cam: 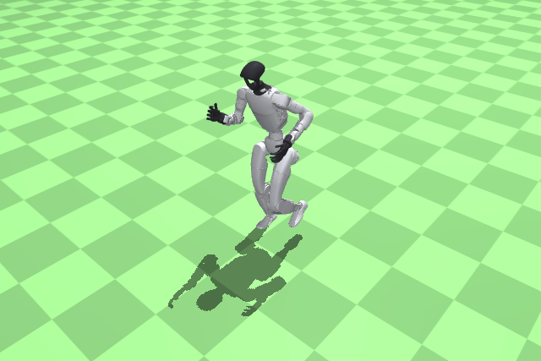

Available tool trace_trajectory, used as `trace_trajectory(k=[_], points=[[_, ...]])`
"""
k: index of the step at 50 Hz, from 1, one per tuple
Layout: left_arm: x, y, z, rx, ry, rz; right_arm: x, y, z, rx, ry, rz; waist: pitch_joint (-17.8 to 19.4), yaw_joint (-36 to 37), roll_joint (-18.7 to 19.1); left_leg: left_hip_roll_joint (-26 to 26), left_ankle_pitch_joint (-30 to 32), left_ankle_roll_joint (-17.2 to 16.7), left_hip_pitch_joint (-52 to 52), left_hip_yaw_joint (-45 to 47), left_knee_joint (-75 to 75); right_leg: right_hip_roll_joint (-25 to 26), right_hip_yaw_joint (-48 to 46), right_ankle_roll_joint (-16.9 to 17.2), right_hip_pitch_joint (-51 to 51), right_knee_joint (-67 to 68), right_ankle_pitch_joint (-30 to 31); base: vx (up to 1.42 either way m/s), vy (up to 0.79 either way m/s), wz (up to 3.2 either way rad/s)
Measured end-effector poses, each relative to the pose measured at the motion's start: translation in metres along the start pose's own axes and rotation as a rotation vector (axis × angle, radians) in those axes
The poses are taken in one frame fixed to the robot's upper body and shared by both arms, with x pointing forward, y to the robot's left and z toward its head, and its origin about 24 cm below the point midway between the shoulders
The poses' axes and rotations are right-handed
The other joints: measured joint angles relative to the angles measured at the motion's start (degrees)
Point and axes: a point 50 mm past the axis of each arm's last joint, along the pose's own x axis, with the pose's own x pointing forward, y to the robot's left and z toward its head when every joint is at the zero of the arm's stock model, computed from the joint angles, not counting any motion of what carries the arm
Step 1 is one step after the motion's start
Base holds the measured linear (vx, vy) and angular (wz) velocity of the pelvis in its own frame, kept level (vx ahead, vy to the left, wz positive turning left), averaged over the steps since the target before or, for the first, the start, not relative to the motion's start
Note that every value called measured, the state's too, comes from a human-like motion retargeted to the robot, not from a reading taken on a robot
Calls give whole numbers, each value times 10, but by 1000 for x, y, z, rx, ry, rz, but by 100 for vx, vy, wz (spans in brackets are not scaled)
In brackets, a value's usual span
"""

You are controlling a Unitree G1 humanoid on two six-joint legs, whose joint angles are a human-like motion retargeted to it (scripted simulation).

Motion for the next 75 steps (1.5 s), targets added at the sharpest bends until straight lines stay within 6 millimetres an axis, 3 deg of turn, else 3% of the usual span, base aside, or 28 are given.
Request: trace_trajectory(k=[2,5,7,9,12,15,17,20,24,27,30,33,35,38,40,42,45,48,50,53,56,58,61,63,65,69,72,75], points=[[-16,10,15,100,-2,-47,16,11,39,33,-213,27,-27,20,-28,-9,4,24,3,19,-121,-14,12,28,3,-81,73,16,0,-34],[-28,12,37,207,-21,-120,7,18,79,-8,-405,24,-53,66,-71,-17,50,36,92,93,-428,-35,20,81,9,-179,204,15,4,-83],[-32,17,47,199,-42,-86,-2,20,93,-3,-468,20,-45,90,-64,-4,142,-3,184,142,-648,-10,-4,86,20,-202,247,6,8,-163],[-34,21,58,159,-86,-26,-14,22,98,10,-473,24,-21,93,-27,31,226,-56,257,170,-780,33,-60,41,35,-177,228,-2,9,-147],[-25,12,69,135,-223,27,-32,17,86,1,-341,58,16,72,32,103,199,-122,304,190,-827,64,-176,-38,-36,65,90,-12,12,-65],[14,-22,82,78,-473,31,-52,6,43,-80,-38,100,49,36,22,103,82,-84,254,160,-793,13,-198,-56,-198,364,-18,-19,8,56],[44,-59,103,41,-673,-23,-89,-7,-5,-172,274,54,81,5,-9,95,31,-74,181,129,-676,-2,-160,-47,-259,450,-48,-15,0,131],[78,-110,171,66,-1022,-121,-165,-22,-58,-264,727,16,103,-17,-74,62,39,-56,120,108,-633,0,-103,-27,-320,457,-50,-11,-7,81],[63,-151,266,41,-1453,-164,-200,-48,-25,-291,840,130,103,-61,-84,59,74,-68,70,78,-660,-1,-143,-25,-320,288,-31,-3,-10,62],[45,-157,290,-112,-1551,-163,-208,-64,2,-300,931,191,103,-116,-63,37,112,-66,42,46,-688,-13,-200,15,-274,83,34,5,-8,126],[60,-143,273,-136,-1447,-80,-217,-64,1,-327,984,170,103,-127,-55,-3,156,-55,69,40,-787,-4,-183,53,-201,-151,147,6,-14,62],[88,-119,198,69,-1124,-57,-214,-54,-19,-307,957,157,103,-113,-54,-8,123,-47,4,59,-636,-33,-194,86,-186,-165,155,17,-15,15],[95,-93,133,202,-843,-26,-199,-41,-44,-259,894,128,103,-108,-46,-2,129,-48,-71,36,-500,-38,-195,75,-183,-177,153,8,-14,3],[66,-37,39,231,-409,132,-130,-5,-78,-283,623,117,103,-130,-29,-32,140,-59,-199,-50,-321,-32,-181,37,-204,-187,156,0,-9,-3],[22,-1,-1,262,-173,252,-69,19,-68,-256,364,60,103,-132,-29,-38,124,-60,-264,-56,-237,-36,-168,34,-245,-144,142,6,-1,-28],[-19,25,-17,326,-14,320,-25,33,-30,-141,115,-51,103,-118,-27,-30,111,-24,-298,-26,-213,-43,-161,36,-270,-131,145,8,1,-8],[-60,43,-17,379,122,338,-7,39,32,-26,-205,-142,103,-99,-18,-28,102,29,-283,21,-296,-55,-165,53,-268,-172,187,14,3,19],[-73,41,-12,352,154,289,-31,32,50,-183,-289,-123,103,-84,-18,-38,134,7,-182,48,-519,-43,-163,88,-232,-226,240,25,6,-37],[-71,34,-13,350,156,223,-60,21,41,-319,-158,-51,103,-61,-18,-15,165,-48,-107,66,-624,-12,-140,100,-211,-208,233,33,9,-149],[-34,21,-12,291,55,176,-105,8,-2,-388,233,165,103,-48,-20,29,158,-81,-3,77,-741,43,-109,37,-203,-112,175,23,15,-168],[39,-15,3,215,-180,183,-160,-20,-42,-417,622,133,103,-55,-47,63,72,-36,-26,81,-635,35,-108,-2,-345,307,13,15,13,-67],[87,-52,45,150,-404,179,-212,-39,-55,-401,907,-55,103,-71,-58,64,40,-22,-54,79,-535,24,-90,-23,-401,526,-57,15,5,72],[123,-115,153,11,-817,108,-259,-72,-38,-410,1131,-305,103,-80,-41,64,29,-31,-55,70,-490,40,-71,-35,-441,704,-99,11,1,66],[109,-151,227,-134,-1092,50,-255,-94,-18,-470,1122,-238,103,-82,-18,58,39,-33,-35,59,-525,45,-75,-34,-456,734,-94,6,0,38],[77,-169,272,-272,-1304,-8,-237,-105,-3,-509,1077,-96,103,-82,8,54,71,-33,3,50,-597,44,-93,-35,-451,692,-64,8,0,6],[39,-147,264,-261,-1452,-97,-224,-97,5,-426,1045,-27,101,-64,50,58,165,-41,123,43,-745,62,-131,-26,-325,404,21,20,-3,-29],[27,-116,225,-89,-1386,-148,-223,-79,-11,-300,1045,5,97,-78,43,22,212,-60,196,29,-776,64,-106,18,-164,81,125,31,-6,54],[28,-88,174,-20,-1081,-174,-214,-60,-43,-208,1041,77,80,-107,-5,-53,161,-24,178,7,-632,10,-33,54,-50,-141,182,30,-9,86]])
